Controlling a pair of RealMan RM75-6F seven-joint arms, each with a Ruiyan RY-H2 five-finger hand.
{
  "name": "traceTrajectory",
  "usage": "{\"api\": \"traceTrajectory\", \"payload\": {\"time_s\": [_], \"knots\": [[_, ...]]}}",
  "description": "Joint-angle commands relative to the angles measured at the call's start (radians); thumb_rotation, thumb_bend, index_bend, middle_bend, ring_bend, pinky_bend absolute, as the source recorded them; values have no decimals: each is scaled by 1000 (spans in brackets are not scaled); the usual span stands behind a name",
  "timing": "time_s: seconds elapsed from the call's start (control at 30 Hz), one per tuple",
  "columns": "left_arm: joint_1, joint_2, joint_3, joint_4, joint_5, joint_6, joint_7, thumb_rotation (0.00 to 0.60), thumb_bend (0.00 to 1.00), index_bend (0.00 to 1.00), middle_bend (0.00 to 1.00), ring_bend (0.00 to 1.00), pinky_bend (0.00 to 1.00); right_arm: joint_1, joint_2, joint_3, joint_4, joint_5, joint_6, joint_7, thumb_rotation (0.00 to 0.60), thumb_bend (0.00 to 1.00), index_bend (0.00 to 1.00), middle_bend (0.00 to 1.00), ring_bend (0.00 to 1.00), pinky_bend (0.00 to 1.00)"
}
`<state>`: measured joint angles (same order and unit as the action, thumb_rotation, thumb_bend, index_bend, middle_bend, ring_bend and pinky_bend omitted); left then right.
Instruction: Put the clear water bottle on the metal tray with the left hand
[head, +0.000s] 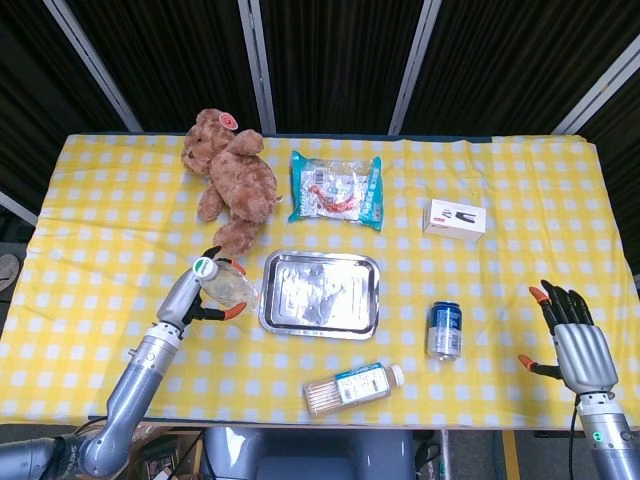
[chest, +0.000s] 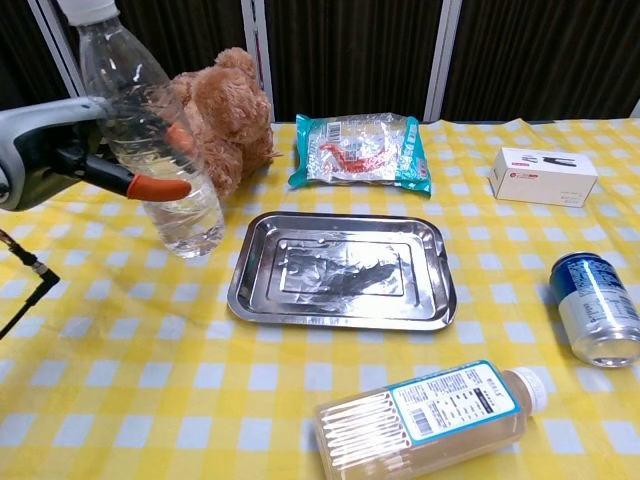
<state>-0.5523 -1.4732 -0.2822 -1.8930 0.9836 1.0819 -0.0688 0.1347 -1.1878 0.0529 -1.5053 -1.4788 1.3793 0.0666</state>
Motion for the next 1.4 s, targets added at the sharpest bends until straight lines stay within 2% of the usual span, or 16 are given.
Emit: {"api": "traceTrajectory", "payload": {"time_s": [0.03, 0.2, 0.37, 0.47, 0.53, 0.67, 0.77, 0.97, 1.07, 1.17, 1.27, 1.4], "knots": [[-50, -58, -17, -13, -21, -5, 60, 600, 381, 487, 488, 30, 0, 0, 0, 1, -1, 0, 1, 0, 600, 49, 97, 0, 0, 0], [-158, -200, -64, 18, -136, -22, 159, 600, 381, 491, 485, 30, 0, 1, 2, 3, 5, 3, 0, 8, 600, 50, 97, 0, 0, 0], [-258, -316, -118, 38, -196, -31, 213, 600, 382, 490, 486, 30, 0, 0, 4, 7, 11, 10, 0, 16, 600, 49, 97, 0, 0, 0], [-296, -358, -113, 27, -227, 31, 307, 600, 382, 490, 485, 30, 0, -2, 6, 7, 13, 13, 1, 22, 600, 50, 97, 0, 0, 0], [-293, -354, -100, -9, -253, 62, 344, 600, 382, 488, 485, 30, 0, -4, 8, 6, 11, 9, 5, 24, 600, 50, 97, 0, 0, 0], [-243, -273, -68, -94, -266, 113, 365, 600, 382, 486, 487, 30, 0, -9, 12, 1, 5, -2, 16, 26, 600, 49, 97, 0, 0, 0], [-171, -159, -27, -153, -242, 160, 360, 600, 382, 486, 487, 30, 0, -12, 16, -1, -3, -9, 24, 25, 600, 49, 97, 0, 0, 0], [4, 124, 19, -207, -124, 146, 159, 600, 382, 491, 491, 30, 0, -11, 14, -5, -12, -15, 23, 14, 600, 50, 97, 0, 0, 0], [89, 260, 50, -165, -29, 115, 22, 600, 382, 491, 492, 30, 0, -9, 13, -6, -15, -15, 19, 11, 600, 50, 97, 0, 0, 0], [144, 336, 81, -97, 32, 74, -100, 600, 382, 491, 490, 30, 0, -7, 9, -6, -15, -13, 14, 3, 600, 49, 97, 0, 0, 0], [174, 367, 92, -33, 75, 37, -212, 600, 382, 491, 492, 30, 0, -5, 7, -6, -16, -11, 10, -4, 600, 49, 97, 0, 0, 0], [180, 358, 91, 33, 108, 0, -299, 600, 382, 491, 493, 30, 0, -4, 4, -5, -15, -7, 6, -10, 600, 50, 97, 0, 0, 0]]}}
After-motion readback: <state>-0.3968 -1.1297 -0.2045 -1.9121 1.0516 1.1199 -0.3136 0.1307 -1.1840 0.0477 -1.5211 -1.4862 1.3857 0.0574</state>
